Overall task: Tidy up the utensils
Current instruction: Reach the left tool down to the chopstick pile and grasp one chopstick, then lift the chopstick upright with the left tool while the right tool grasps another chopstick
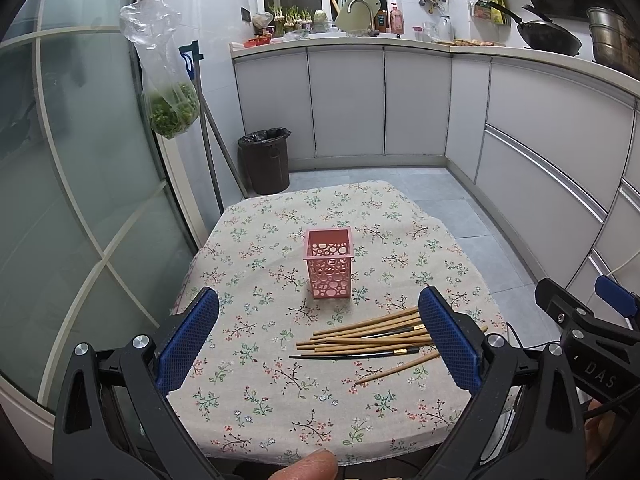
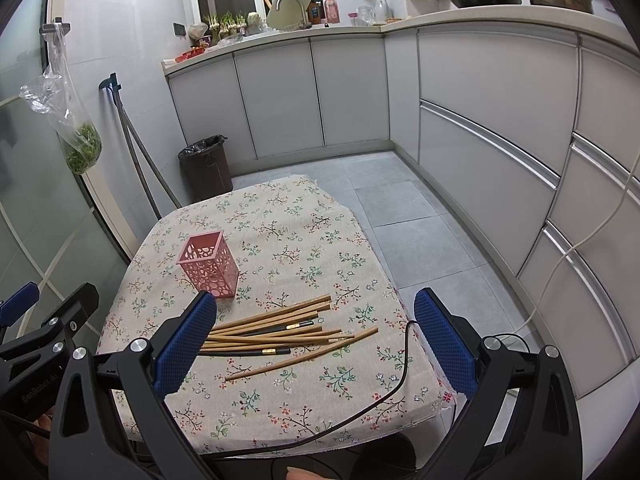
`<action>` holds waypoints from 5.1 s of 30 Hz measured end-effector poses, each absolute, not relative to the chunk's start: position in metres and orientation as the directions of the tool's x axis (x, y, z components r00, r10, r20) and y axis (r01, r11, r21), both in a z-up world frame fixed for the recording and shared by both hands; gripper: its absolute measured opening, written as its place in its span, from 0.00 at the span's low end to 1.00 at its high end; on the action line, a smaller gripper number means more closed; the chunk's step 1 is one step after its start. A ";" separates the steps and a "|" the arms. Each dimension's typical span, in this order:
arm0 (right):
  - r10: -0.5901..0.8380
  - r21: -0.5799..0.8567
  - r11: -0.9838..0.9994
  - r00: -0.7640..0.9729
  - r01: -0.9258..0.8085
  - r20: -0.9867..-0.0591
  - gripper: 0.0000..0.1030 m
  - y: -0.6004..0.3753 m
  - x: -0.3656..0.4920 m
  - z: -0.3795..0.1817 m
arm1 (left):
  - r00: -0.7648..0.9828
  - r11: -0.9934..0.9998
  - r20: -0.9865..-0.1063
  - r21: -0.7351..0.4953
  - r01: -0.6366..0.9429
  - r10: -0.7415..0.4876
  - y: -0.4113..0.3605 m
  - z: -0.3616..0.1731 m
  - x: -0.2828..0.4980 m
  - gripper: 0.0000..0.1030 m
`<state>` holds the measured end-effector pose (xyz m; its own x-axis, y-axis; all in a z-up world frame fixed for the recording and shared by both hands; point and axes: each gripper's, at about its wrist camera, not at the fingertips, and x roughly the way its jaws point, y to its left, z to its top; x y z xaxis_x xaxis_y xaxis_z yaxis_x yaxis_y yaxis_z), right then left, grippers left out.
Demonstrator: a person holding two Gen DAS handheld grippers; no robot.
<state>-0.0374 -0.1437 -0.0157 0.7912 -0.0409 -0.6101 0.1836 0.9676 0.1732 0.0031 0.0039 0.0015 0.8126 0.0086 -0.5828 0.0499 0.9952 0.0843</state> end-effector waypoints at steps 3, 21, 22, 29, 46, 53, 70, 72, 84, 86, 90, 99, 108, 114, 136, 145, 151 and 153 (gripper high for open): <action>-0.038 0.174 0.967 0.786 0.184 -0.617 0.94 -0.144 -0.034 -0.019 | 0.805 0.995 -0.593 0.087 0.051 0.010 0.003 -0.002 0.006 0.93; 0.358 0.669 0.627 0.614 0.399 -0.703 0.94 -0.257 0.015 -0.122 | 0.451 0.864 -0.883 0.124 0.488 -0.128 -0.098 -0.100 0.120 0.93; 0.392 0.694 0.584 0.602 0.421 -0.696 0.94 -0.262 0.018 -0.131 | 0.414 0.850 -0.900 0.111 0.515 -0.133 -0.109 -0.109 0.131 0.93; 0.494 0.730 0.466 0.538 0.499 -0.683 0.94 -0.271 0.032 -0.168 | 0.219 0.816 -0.970 0.038 0.576 -0.109 -0.153 -0.163 0.203 0.83; 0.536 0.708 0.355 0.487 0.611 -0.689 0.94 -0.282 0.044 -0.206 | 0.078 0.788 -0.995 0.001 0.616 -0.060 -0.168 -0.222 0.252 0.39; 0.530 0.690 0.364 0.470 0.626 -0.706 0.94 -0.282 0.044 -0.209 | 0.074 0.783 -0.992 -0.031 0.621 -0.098 -0.168 -0.222 0.252 0.36; 0.526 0.683 0.376 0.462 0.627 -0.714 0.94 -0.280 0.046 -0.211 | 0.049 0.768 -0.990 -0.070 0.636 -0.130 -0.146 -0.213 0.259 0.37; 0.524 0.680 0.377 0.461 0.629 -0.716 0.94 -0.281 0.047 -0.211 | 0.053 0.760 -0.988 -0.075 0.646 -0.142 -0.146 -0.210 0.258 0.37; 0.521 0.673 0.380 0.455 0.634 -0.722 0.94 -0.282 0.045 -0.211 | 0.077 0.761 -0.993 -0.017 0.649 -0.089 -0.153 -0.221 0.255 0.38; 0.519 0.672 0.382 0.455 0.634 -0.724 0.94 -0.281 0.046 -0.211 | 0.101 0.748 -0.992 0.016 0.664 -0.069 -0.155 -0.221 0.251 0.30; 0.514 0.667 0.388 0.451 0.636 -0.730 0.94 -0.280 0.047 -0.212 | 0.071 0.774 -0.991 -0.046 0.631 -0.117 -0.149 -0.222 0.256 0.21; 0.474 0.627 0.435 0.427 0.647 -0.770 0.94 -0.275 0.053 -0.214 | 0.153 0.787 -0.978 -0.018 0.616 -0.142 -0.141 -0.218 0.246 0.15; 0.409 0.562 0.484 0.394 0.671 -0.823 0.93 -0.266 0.063 -0.218 | 0.400 0.810 -0.896 0.084 0.580 -0.194 -0.100 -0.152 0.191 0.13; 0.379 0.517 0.525 0.359 0.676 -0.853 0.74 -0.248 0.075 -0.219 | 0.530 0.831 -0.817 0.123 0.543 -0.226 -0.057 -0.098 0.135 0.12; 0.170 0.280 0.575 0.222 0.768 -0.960 0.08 -0.220 0.121 -0.245 | 0.722 0.890 -0.563 -0.057 0.453 -0.404 0.055 0.010 0.045 0.06; 0.095 0.459 0.687 0.557 0.563 -0.825 0.08 -0.223 0.068 -0.140 | 0.729 0.900 -0.536 -0.164 0.405 -0.426 0.065 0.031 0.064 0.06; 0.094 0.568 0.732 0.771 0.375 -0.629 0.08 -0.227 0.050 -0.047 | 0.782 0.921 -0.486 -0.205 0.332 -0.390 0.072 0.060 0.082 0.06; 0.105 0.590 0.743 0.815 0.317 -0.570 0.08 -0.223 0.053 -0.017 | 0.799 0.927 -0.471 -0.216 0.307 -0.374 0.075 0.068 0.090 0.06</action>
<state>0.0533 -0.2231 -0.0174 0.8151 0.1048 -0.5698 0.3168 0.7429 0.5897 0.0898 0.0747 0.0680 0.7986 -0.3742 -0.4714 0.3067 0.9269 -0.2162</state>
